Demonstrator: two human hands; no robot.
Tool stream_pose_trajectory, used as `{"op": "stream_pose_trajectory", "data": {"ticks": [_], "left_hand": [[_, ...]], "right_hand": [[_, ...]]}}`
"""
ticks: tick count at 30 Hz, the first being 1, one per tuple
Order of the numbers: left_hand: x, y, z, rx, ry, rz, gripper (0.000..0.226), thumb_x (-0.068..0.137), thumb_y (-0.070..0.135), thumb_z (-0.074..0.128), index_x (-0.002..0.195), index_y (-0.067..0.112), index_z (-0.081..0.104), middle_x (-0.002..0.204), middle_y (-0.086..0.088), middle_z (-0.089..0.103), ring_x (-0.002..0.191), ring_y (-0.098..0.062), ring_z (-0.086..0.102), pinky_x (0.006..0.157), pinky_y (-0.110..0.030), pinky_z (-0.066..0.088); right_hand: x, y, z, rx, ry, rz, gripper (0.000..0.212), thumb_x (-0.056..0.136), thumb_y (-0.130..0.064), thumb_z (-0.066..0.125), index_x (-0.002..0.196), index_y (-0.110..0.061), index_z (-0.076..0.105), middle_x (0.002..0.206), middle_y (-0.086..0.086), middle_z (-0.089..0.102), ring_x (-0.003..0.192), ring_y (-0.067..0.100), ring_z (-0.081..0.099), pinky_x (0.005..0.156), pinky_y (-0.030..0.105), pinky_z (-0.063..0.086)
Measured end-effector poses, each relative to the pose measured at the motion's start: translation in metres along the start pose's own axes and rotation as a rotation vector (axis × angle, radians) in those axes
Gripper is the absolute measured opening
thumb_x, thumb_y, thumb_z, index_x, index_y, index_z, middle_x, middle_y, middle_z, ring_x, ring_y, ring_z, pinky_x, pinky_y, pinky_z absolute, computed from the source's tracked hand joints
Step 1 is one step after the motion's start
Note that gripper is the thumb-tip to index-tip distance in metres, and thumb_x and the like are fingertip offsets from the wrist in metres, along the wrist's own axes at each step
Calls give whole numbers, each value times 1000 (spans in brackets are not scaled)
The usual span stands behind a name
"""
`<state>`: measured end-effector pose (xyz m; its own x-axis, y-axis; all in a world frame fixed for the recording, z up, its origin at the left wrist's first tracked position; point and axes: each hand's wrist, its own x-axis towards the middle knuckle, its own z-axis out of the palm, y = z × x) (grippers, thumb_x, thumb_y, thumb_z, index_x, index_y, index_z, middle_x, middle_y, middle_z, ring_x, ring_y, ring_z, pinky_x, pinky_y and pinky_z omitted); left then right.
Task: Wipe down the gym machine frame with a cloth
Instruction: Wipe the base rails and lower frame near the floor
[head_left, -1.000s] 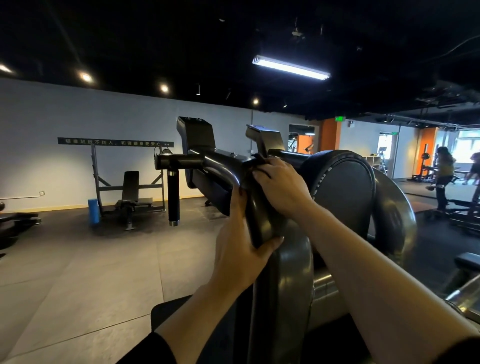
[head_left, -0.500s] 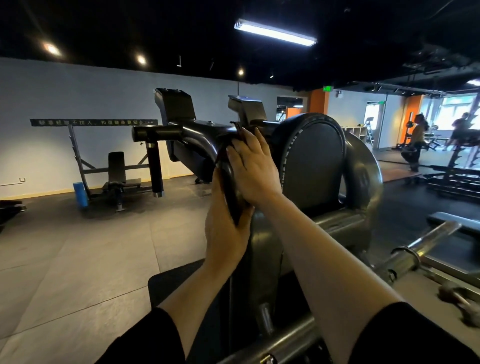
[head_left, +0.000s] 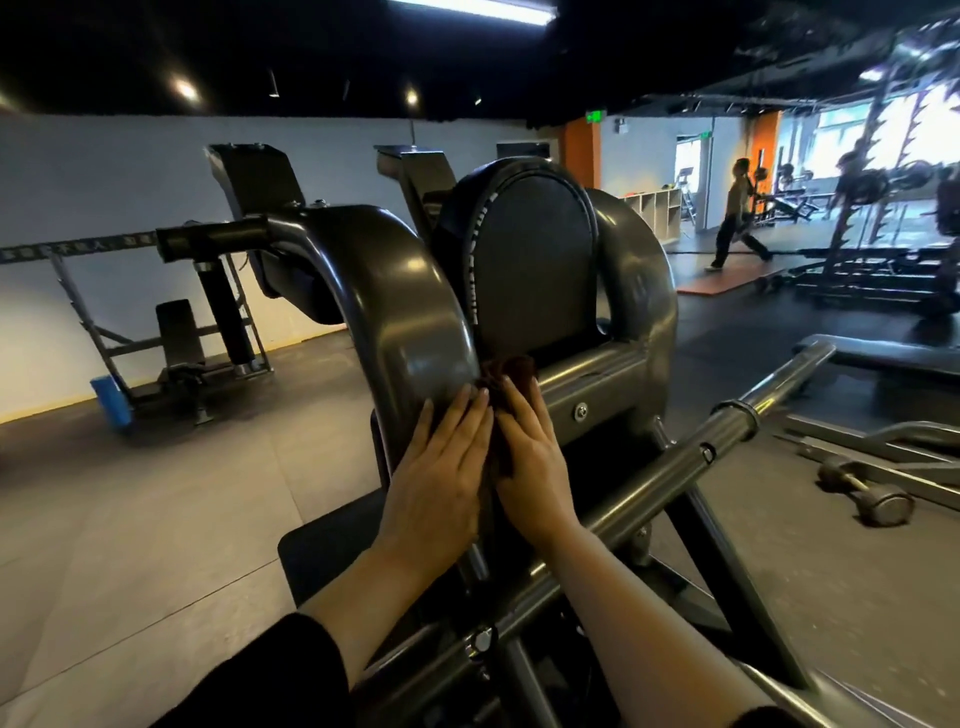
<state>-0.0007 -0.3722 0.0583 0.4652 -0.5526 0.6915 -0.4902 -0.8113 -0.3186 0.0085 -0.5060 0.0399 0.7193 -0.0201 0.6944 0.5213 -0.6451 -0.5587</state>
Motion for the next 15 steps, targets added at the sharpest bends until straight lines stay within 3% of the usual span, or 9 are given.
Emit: {"op": "stream_pose_trajectory", "data": {"ticks": [5,8,10,15], "left_hand": [[31,-5,-1,111,-88,110,53,85,23,51,133,2,54,142,-13,51,142,-27,30,120,-43,6],[43,3,2,155,-132,140,52,85,26,37,124,4,63,132,-13,60,136,-29,42,119,-45,12],[46,5,5,189,-142,117,52,86,28,39,126,6,63,132,-11,61,136,-26,43,119,-45,13],[46,5,15,243,-88,125,51,83,31,59,128,7,61,131,-10,62,130,-24,51,117,-46,14]], "right_hand": [[35,17,-23,-35,-85,85,51,96,-14,54,145,-22,44,161,-9,18,149,11,-6,122,37,11],[47,31,-29,-39,-85,130,48,96,-14,51,143,-21,47,161,-9,17,150,11,-6,122,44,12],[52,41,-31,-50,-66,128,47,95,-15,52,142,-21,47,161,-8,17,150,12,-6,121,47,15],[62,73,-42,-46,37,164,49,95,-13,54,142,-20,47,161,-6,17,150,16,-5,120,33,6]]}}
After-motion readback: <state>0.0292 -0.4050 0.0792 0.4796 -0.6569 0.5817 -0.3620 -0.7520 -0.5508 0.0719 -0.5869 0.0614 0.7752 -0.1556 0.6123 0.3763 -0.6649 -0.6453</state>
